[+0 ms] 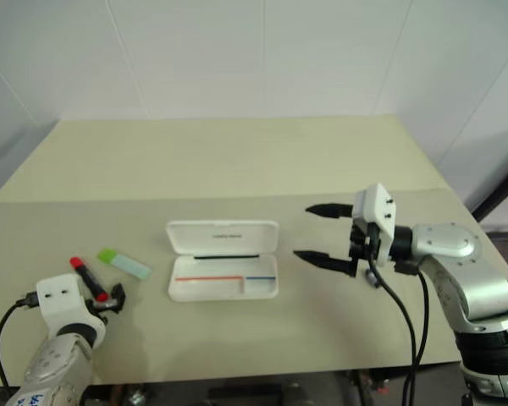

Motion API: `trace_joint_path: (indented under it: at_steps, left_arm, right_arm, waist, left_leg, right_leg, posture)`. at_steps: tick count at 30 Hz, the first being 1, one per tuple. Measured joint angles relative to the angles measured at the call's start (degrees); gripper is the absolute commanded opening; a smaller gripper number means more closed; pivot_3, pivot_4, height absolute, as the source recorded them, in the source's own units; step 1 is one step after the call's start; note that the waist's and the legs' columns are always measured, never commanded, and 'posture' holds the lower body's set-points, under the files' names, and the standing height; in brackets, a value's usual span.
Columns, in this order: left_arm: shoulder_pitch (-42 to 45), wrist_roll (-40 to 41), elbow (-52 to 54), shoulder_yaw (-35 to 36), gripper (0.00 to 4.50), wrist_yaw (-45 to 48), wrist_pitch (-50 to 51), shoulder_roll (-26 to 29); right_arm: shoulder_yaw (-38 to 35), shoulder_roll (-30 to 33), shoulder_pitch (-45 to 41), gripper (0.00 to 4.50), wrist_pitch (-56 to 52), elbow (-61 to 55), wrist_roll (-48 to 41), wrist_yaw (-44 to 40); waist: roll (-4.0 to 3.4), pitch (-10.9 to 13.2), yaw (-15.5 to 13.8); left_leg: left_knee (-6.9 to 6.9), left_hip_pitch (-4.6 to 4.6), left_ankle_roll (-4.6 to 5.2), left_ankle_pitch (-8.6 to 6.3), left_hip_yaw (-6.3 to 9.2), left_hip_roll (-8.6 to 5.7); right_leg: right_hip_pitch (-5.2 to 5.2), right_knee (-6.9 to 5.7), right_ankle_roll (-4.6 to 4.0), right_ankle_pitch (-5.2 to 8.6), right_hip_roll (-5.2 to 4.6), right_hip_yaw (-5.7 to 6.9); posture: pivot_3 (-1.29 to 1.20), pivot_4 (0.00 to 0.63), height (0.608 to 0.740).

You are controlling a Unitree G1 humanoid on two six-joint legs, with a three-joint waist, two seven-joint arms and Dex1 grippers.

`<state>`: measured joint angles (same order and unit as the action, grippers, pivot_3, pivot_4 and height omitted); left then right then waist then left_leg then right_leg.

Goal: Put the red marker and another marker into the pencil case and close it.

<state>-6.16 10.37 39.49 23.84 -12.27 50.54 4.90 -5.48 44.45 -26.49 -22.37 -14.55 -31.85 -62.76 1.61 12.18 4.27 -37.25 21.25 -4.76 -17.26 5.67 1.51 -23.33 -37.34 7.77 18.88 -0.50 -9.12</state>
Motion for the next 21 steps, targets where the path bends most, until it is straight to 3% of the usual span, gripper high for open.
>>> trace_joint_path:
  at_steps: [10,16,21]
  left_arm:
    - [2.8,0.6,0.1,4.2,0.66,-1.6,3.1,-3.8]
    - [4.3,0.8,-0.1,6.1,0.66,-2.0,3.8,-4.7]
    - [4.7,-2.1,-0.5,9.2,0.66,-3.1,2.2,-0.4]
  right_arm:
    - [0.0,-0.8,-0.1,4.5,0.5,0.0,-0.1,1.2]
    - [0.0,-1.2,0.0,4.5,1.1,0.0,0.0,1.9]
    - [0.0,-1.7,0.6,4.5,1.6,0.7,0.4,2.6]
  waist:
    - [0.0,0.0,0.3]
    - [0.0,0.0,0.5]
    - [0.05,0.0,0.2]
  left_leg:
    - [-0.01,-0.03,0.0,0.0,-0.01,0.0]
    - [-0.01,-0.05,-0.02,0.02,0.0,0.01]
    - [-0.02,0.0,-0.04,0.02,0.01,0.01]
  right_leg:
    - [0.0,-0.04,0.0,-0.01,0.02,0.0]
    - [0.0,-0.07,-0.03,-0.02,0.05,-0.01]
    - [-0.01,-0.04,-0.02,-0.03,0.03,0.0]
  posture:
    - [0.0,0.15,0.74]
    - [0.0,0.15,0.74]
    - [0.0,0.15,0.74]
